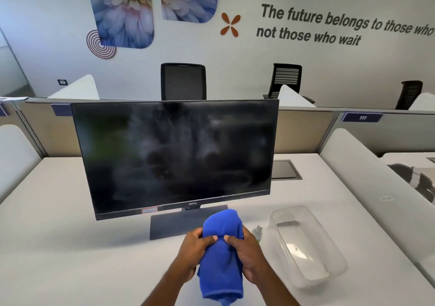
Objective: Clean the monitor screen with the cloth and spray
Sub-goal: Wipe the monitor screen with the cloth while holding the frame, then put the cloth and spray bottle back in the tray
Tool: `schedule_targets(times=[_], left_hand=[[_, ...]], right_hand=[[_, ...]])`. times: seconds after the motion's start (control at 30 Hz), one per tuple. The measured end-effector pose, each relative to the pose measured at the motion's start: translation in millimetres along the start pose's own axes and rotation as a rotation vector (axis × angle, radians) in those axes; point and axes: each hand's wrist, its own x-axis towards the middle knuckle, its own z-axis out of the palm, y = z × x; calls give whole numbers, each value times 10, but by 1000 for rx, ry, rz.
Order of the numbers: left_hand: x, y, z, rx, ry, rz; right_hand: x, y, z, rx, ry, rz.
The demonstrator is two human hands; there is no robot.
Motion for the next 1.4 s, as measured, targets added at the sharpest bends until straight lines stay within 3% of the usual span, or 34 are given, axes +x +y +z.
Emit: schedule_targets(times=[0.27, 0.4, 0.53, 0.67, 0.93, 1.17, 1.4], left_hand=[[-145, -231, 243, -221, 25, -107], [-164, -283, 277, -316, 92, -187], [-112, -206, 224, -466, 139, -152], [-51, 80, 276, -608, -9, -81], [89, 796, 1110, -460, -58, 68], [242, 836, 2141, -281, -59, -68], [417, 475, 2590, -38, 156, -208]], right_hand=[[-159, 171, -193, 30, 14, 134], [-204, 164, -134, -89, -29, 195], [-163, -28, -31, -113, -70, 181], [-83, -410, -90, -81, -91, 92], [-78, -1241, -1080, -69, -123, -70], [-35, -1512, -2105, -328, -2, -41], [126, -1163, -2328, -498, 42, 89]])
